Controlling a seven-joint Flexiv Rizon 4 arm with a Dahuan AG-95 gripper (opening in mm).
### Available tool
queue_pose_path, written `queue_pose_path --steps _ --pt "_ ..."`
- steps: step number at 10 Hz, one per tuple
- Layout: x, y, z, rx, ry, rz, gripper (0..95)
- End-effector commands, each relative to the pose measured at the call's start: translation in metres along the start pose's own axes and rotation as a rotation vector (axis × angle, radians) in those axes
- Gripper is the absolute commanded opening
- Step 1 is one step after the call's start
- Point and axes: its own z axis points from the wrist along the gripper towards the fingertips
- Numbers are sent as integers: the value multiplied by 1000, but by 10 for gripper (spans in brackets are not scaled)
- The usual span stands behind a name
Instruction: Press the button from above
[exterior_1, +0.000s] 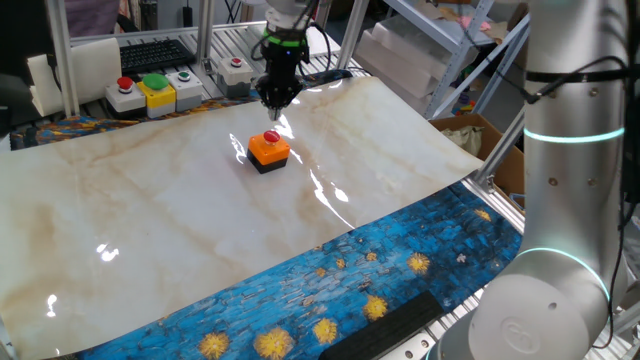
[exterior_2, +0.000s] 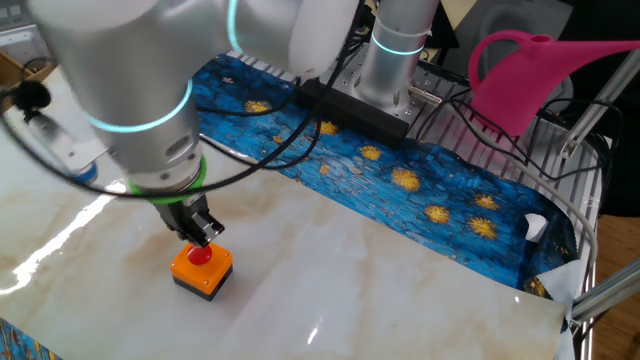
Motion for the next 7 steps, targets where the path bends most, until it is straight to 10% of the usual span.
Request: queue_pose_path --steps 1,7 --pt "5 -2 1 8 -28 7 0" --pt "5 -2 1 11 -14 18 0"
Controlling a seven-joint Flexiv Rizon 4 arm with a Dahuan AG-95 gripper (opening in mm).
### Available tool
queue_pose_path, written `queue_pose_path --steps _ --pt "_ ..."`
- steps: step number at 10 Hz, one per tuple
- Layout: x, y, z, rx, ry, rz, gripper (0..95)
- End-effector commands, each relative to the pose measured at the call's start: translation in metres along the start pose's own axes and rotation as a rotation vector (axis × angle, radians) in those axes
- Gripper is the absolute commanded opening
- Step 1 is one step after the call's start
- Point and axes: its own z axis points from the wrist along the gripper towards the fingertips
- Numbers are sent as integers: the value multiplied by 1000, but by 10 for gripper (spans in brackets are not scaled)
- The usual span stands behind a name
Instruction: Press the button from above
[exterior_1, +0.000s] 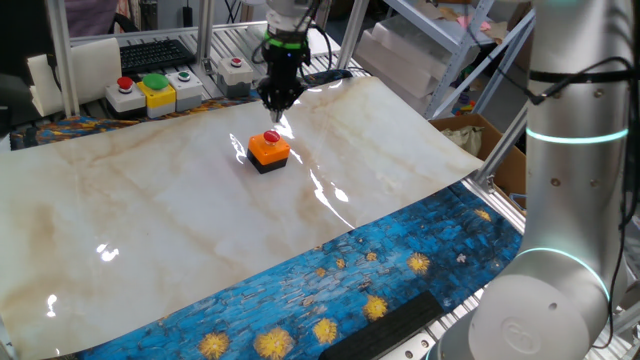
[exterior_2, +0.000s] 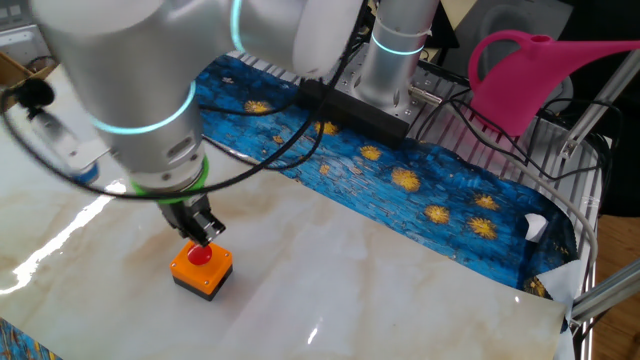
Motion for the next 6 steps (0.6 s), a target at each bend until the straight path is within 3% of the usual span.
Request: queue_pose_path --steps 1,6 --pt "5 -2 1 1 -21 7 0" --pt "5 -1 1 17 -33 -10 0"
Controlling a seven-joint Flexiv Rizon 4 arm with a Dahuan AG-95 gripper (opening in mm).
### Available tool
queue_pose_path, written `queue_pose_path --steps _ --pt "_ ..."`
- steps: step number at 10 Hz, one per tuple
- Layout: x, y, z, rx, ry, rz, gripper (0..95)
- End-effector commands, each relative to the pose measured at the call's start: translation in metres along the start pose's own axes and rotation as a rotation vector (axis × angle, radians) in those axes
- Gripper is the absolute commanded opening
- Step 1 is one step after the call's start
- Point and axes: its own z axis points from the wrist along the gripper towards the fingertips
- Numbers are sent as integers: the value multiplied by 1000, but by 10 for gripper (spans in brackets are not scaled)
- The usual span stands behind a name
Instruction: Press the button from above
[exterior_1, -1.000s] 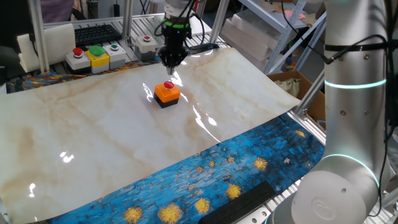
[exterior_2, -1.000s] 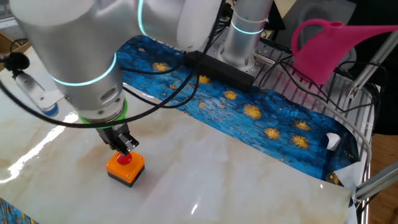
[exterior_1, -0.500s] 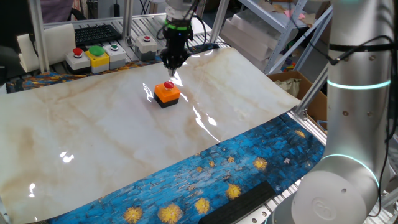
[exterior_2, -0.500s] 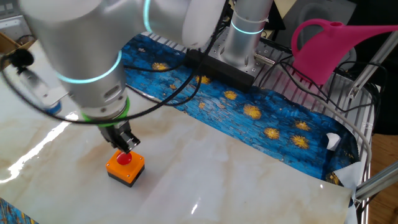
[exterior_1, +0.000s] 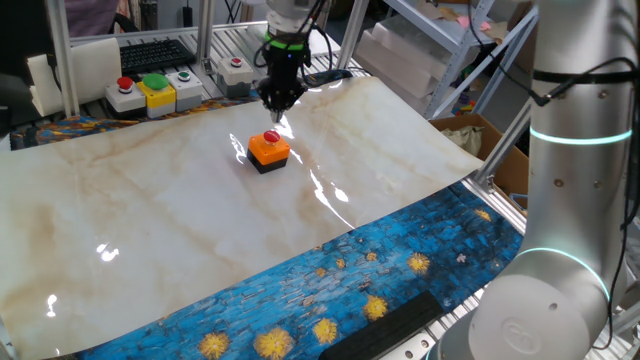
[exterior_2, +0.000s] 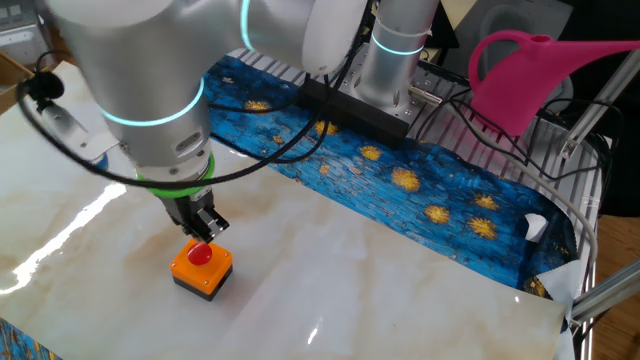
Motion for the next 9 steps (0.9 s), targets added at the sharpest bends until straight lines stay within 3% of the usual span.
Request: queue_pose_path --steps 1,5,9 --pt "-3 1 0 39 -19 -39 0" --pt "-12 5 10 65 -57 -83 0" --pt "-18 -8 24 59 -52 -116 0"
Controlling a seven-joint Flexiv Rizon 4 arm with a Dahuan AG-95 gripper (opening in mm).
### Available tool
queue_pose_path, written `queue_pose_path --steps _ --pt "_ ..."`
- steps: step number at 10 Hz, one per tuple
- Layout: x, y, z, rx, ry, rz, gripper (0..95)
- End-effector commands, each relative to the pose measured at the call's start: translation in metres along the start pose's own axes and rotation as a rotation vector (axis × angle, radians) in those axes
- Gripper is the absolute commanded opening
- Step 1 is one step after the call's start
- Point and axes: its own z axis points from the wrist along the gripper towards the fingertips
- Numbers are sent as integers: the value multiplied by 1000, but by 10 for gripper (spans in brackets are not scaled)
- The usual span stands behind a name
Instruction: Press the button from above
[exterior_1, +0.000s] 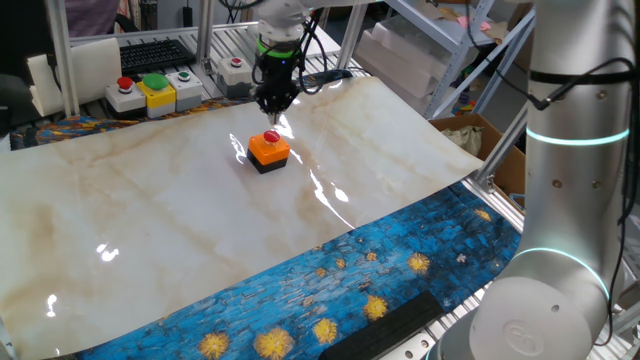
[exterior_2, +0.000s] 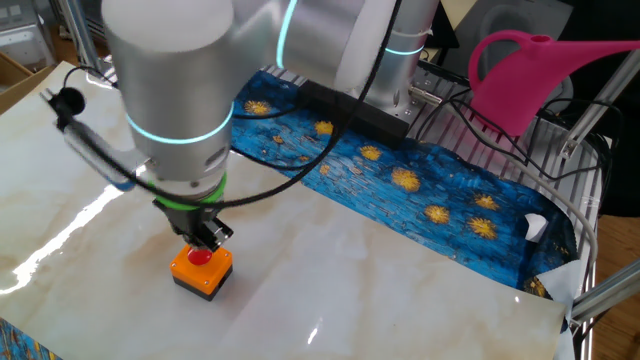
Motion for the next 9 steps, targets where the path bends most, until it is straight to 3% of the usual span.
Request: queue_pose_path --steps 1,2,5,9 --pt "1 -1 8 -13 -6 40 0" --pt "3 2 10 -40 -4 70 0" --pt "9 8 13 -48 -7 88 0" --pt "13 16 26 -27 -11 41 0"
